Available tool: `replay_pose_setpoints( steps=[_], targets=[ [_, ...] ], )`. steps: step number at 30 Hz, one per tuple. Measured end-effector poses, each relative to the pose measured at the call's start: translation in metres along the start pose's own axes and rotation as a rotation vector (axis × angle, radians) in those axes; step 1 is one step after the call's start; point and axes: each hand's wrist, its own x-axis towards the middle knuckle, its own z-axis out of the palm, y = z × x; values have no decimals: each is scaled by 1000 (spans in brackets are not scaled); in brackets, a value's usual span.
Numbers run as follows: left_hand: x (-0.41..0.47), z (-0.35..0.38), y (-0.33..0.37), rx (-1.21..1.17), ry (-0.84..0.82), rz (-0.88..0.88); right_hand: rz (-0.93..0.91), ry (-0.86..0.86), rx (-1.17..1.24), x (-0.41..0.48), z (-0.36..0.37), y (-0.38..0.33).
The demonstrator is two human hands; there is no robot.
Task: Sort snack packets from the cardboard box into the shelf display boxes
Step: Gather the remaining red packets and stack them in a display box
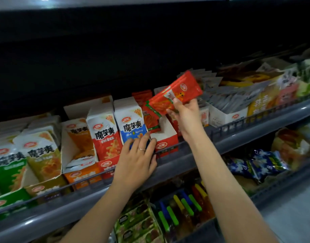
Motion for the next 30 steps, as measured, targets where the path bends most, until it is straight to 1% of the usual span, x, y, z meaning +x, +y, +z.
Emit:
replay_pose_setpoints(
  steps=[3, 5, 6, 10, 11, 14, 15, 17, 19, 21, 23, 25, 27, 30],
  targets=[
    [1, 5, 0, -3, 58, -1, -53, -143, -318, 25, -6, 11],
    [0, 6, -1, -10, 77, 3, -53, -272, -479, 37, -9, 17],
    [0, 7, -2, -13, 82, 6, -69, -303, -575, 43, -9, 20],
    [-1, 10, -2, -10, 78, 6, -230, -271, -1137, 59, -7, 40],
    [-1, 10, -2, -11, 80, 9, -236, -280, -1179, 61, -6, 44],
    [0, 10, -2, -16, 86, 13, -169, -328, -1091, 62, -3, 45],
    [0, 10, -2, -17, 89, 14, -175, -303, -1120, 62, -2, 44],
    [-1, 9, -2, -23, 91, 15, -223, -198, -1169, 64, -2, 44],
    [-1, 9, -2, -27, 95, 12, -243, -125, -1086, 63, 2, 47],
    [-1, 9, -2, -31, 94, 8, -248, -118, -951, 61, 4, 49],
    [-1, 9, -2, -34, 94, 9, -258, -191, -929, 60, 2, 51],
    [0, 9, -2, -39, 99, 11, -252, -329, -1012, 60, 1, 50],
    [0, 8, -2, -42, 107, 10, -225, -454, -1173, 59, 2, 47],
    [0, 8, -2, -39, 119, 8, -152, -568, -1498, 54, 10, 42]
  ],
)
